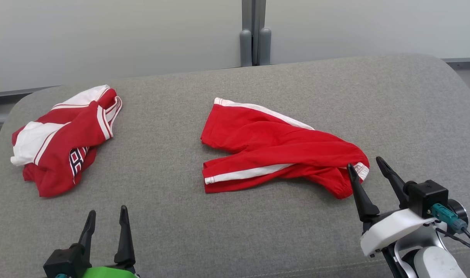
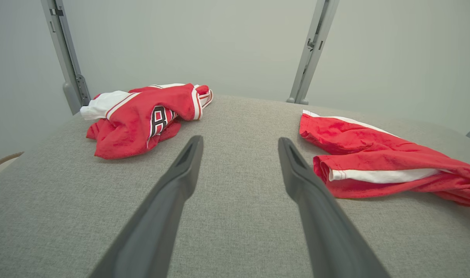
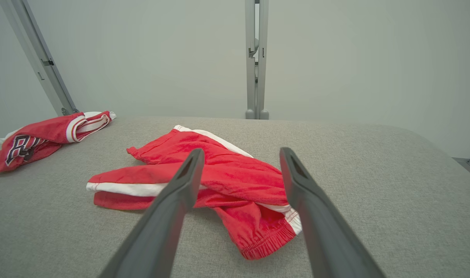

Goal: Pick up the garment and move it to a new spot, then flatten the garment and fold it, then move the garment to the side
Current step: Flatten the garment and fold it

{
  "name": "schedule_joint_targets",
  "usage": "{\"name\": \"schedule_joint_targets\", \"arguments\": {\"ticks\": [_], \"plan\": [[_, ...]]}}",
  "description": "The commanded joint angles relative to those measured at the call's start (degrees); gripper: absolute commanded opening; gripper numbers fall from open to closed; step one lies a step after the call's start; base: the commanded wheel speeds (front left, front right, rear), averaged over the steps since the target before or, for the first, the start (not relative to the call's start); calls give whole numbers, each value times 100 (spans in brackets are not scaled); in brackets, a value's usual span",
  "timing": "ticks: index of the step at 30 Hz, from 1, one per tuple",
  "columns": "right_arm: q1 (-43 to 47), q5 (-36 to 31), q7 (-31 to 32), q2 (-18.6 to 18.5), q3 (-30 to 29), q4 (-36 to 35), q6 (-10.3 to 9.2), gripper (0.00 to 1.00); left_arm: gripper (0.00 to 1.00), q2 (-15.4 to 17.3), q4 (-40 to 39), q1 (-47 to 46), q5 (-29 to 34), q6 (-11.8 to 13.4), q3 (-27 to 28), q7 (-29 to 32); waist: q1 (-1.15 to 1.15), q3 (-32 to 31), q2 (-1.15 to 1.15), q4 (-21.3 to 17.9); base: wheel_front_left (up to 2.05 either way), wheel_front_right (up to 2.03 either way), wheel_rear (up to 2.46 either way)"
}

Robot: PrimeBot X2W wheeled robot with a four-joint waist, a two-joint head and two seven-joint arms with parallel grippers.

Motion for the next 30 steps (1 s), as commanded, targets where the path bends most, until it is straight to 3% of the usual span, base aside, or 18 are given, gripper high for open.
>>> {"name": "schedule_joint_targets", "arguments": {"ticks": [1,6,12,21,30], "plan": [[-40,53,-21,-26,5,17,-2,100,100,-9,14,71,30,-36,40,-22,0,-7,0,-3,0,0,0],[-45,41,-12,-24,5,7,-2,100,100,-46,128,7,22,-142,-13,-22,0,-5,0,-26,0,0,0],[-35,69,28,-33,-18,28,-2,100,100,-141,623,-455,73,-533,-411,200,0,30,0,-69,0,0,0],[-110,121,78,-68,95,55,-2,100,100,-589,1972,-1565,139,-1280,-1105,625,0,214,0,-343,0,0,0],[-262,181,34,-128,143,60,-2,100,100,-1018,3441,-2510,97,-1683,-1253,514,0,532,0,-683,0,0,0]]}}
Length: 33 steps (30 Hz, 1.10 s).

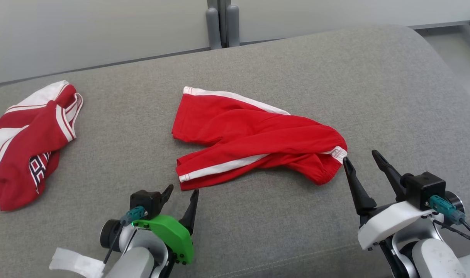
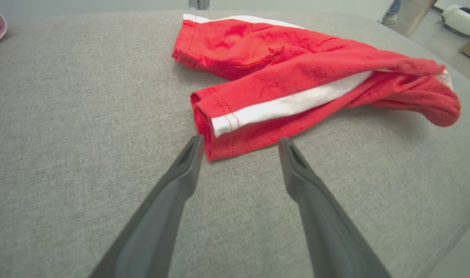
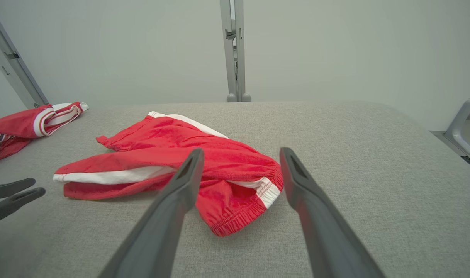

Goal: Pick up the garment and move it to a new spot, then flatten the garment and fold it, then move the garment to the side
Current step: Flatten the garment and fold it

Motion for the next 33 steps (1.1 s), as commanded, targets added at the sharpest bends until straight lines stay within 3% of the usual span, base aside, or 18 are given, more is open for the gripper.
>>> {"name": "schedule_joint_targets", "arguments": {"ticks": [1,15,18,19,22,25,31,33], "plan": [[-72,6,-39,-22,-10,-4,-2,100,100,-29,211,-215,-23,-47,35,-60,0,170,0,-152,0,0,0],[-225,29,-106,5,16,51,-2,100,100,-297,1390,-978,-56,-250,48,-419,0,427,0,-310,0,0,0],[-238,19,-135,25,-13,76,-2,100,75,-348,1579,-1037,-57,-296,-15,-453,0,449,0,-303,0,0,0],[-240,23,-142,27,-12,82,-2,100,71,-349,1604,-1062,-37,-310,-33,-473,0,452,0,-301,0,0,0],[-249,39,-162,34,-4,102,-2,100,75,-369,1615,-1092,-35,-339,-17,-527,0,454,0,-295,0,0,0],[-255,31,-181,33,-13,119,-2,100,72,-386,1542,-1116,39,-340,-9,-558,0,453,0,-280,0,0,0],[-285,91,-159,18,10,228,-2,100,32,-408,1379,-1111,190,-381,-40,-580,0,456,0,-260,0,0,0],[-326,149,-141,6,20,291,-2,100,7,-405,1296,-1086,233,-388,-7,-576,0,462,0,-257,0,0,0]]}}
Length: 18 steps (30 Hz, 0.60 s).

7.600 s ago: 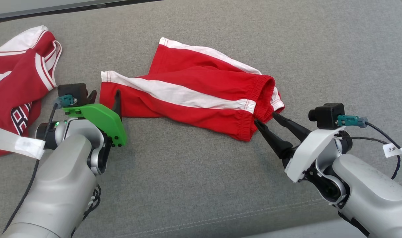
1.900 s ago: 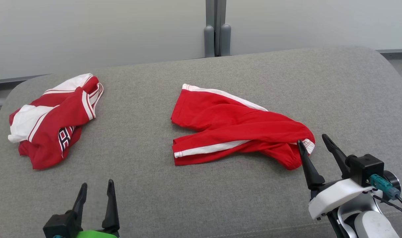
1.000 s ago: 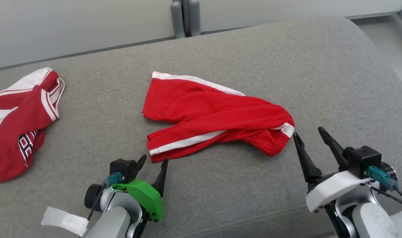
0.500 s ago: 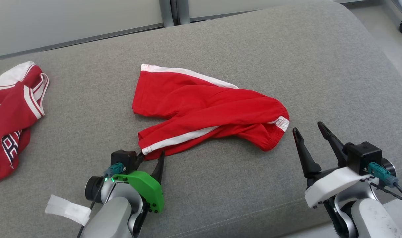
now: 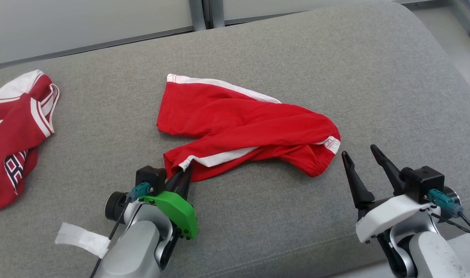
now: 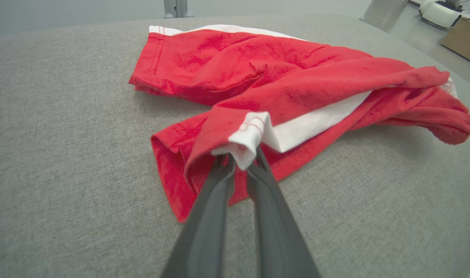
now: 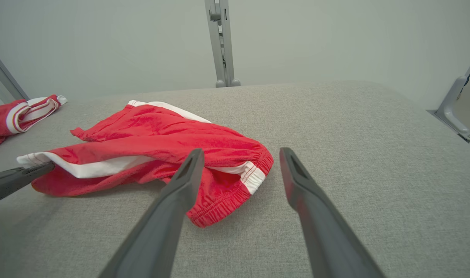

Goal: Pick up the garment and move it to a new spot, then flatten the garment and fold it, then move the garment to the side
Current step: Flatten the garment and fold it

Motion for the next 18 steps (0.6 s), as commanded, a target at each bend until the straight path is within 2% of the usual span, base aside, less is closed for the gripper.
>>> {"name": "schedule_joint_targets", "arguments": {"ticks": [1,7,18], "plan": [[-107,77,24,-31,10,76,-2,100,0,24,-108,-31,78,-31,61,-21,0,10,0,6,0,0,0],[-243,408,84,-154,-12,473,-2,100,0,58,-406,76,207,-39,208,-23,0,56,0,80,0,0,0],[-658,1880,212,-257,151,1318,-1,100,0,114,-767,390,359,16,426,-24,0,137,0,271,0,0,0]]}}
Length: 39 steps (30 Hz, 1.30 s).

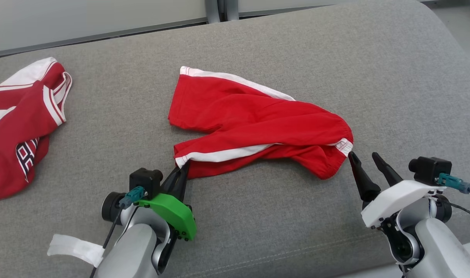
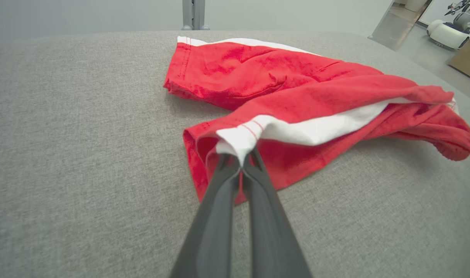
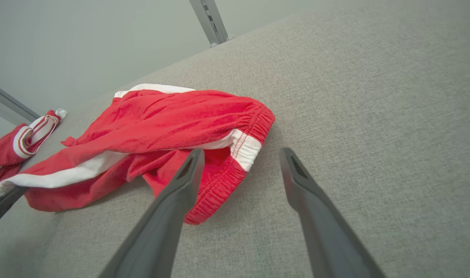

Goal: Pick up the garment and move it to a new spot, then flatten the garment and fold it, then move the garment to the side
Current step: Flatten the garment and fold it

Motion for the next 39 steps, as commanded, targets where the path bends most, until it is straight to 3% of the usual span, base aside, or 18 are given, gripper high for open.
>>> {"name": "schedule_joint_targets", "arguments": {"ticks": [1,18,20,27,37,39], "plan": [[-123,173,-35,-51,38,92,-1,100,0,14,-24,80,80,31,39,-23,0,28,0,45,0,0,0],[-1150,2110,-170,-348,955,1630,0,100,0,-109,12,-72,195,-54,-62,-23,0,216,0,270,0,0,0],[-1222,2280,-197,-371,1120,1709,0,84,0,-114,24,-92,202,-63,-62,-23,0,230,0,281,0,0,0],[-1474,2653,-429,-563,1721,1775,0,49,0,-102,46,-139,222,-70,-34,-23,0,269,0,290,0,0,0],[-1860,2954,-734,-828,2393,1944,0,45,0,-106,95,-159,238,-83,-9,-23,0,282,0,291,0,0,0],[-1942,3009,-828,-855,2514,1979,0,40,0,-114,107,-149,239,-87,-9,-23,0,272,0,298,0,0,0]]}}
